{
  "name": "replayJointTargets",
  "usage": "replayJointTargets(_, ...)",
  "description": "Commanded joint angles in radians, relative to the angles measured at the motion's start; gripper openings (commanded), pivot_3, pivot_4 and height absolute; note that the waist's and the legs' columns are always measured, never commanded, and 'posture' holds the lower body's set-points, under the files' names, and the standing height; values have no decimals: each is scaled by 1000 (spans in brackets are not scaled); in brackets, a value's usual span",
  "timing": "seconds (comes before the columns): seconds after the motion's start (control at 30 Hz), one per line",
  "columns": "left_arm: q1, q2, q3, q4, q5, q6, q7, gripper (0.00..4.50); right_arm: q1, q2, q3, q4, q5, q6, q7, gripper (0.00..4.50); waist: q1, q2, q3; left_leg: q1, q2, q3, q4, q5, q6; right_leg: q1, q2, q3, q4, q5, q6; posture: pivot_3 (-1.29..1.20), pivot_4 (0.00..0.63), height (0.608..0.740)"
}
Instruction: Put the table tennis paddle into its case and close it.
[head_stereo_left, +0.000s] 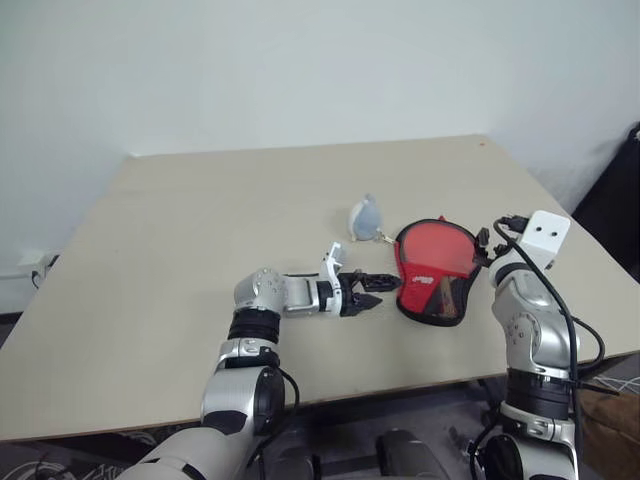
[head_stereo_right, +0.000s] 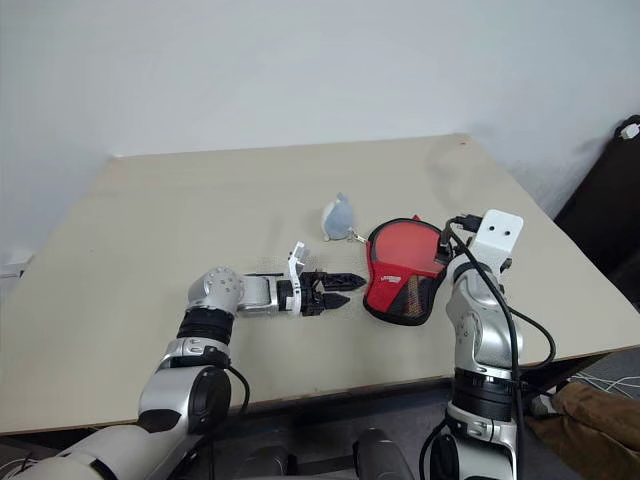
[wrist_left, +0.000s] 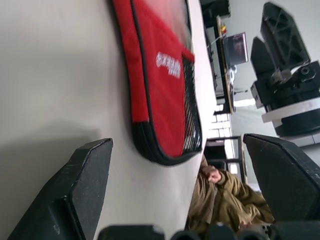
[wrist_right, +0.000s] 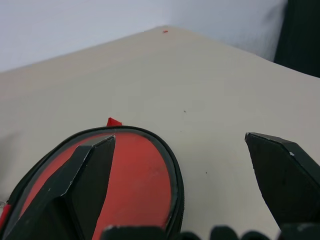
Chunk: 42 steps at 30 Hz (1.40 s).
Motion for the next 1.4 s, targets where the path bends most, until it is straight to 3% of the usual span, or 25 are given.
replayJointTargets(0.03, -38, -18, -11, -36, -22, 17, 6, 4468, -18, 2, 0, -16, -5, -28, -10, 4500, 0, 0, 0, 0, 0, 0, 0, 0, 0, 0, 0, 0, 0, 0, 0, 0, 0, 740)
replayJointTargets(1.03, -132, -119, -70, 187, 56, -130, 15, 4468, 0, 10, -10, -32, -4, -42, -30, 4500, 0, 0, 0, 2, -1, -1, 3, 0, -1, 4, -1, 0, -1, 0, 0, 0, 0, 740)
replayJointTargets(1.4, -132, -104, -60, 184, 60, -140, 11, 1419, -14, 9, -5, -14, -2, -48, -25, 4500, 0, 0, 0, 1, -1, -1, 0, 0, -1, 2, 0, 0, -1, 0, 0, 0, 0, 740)
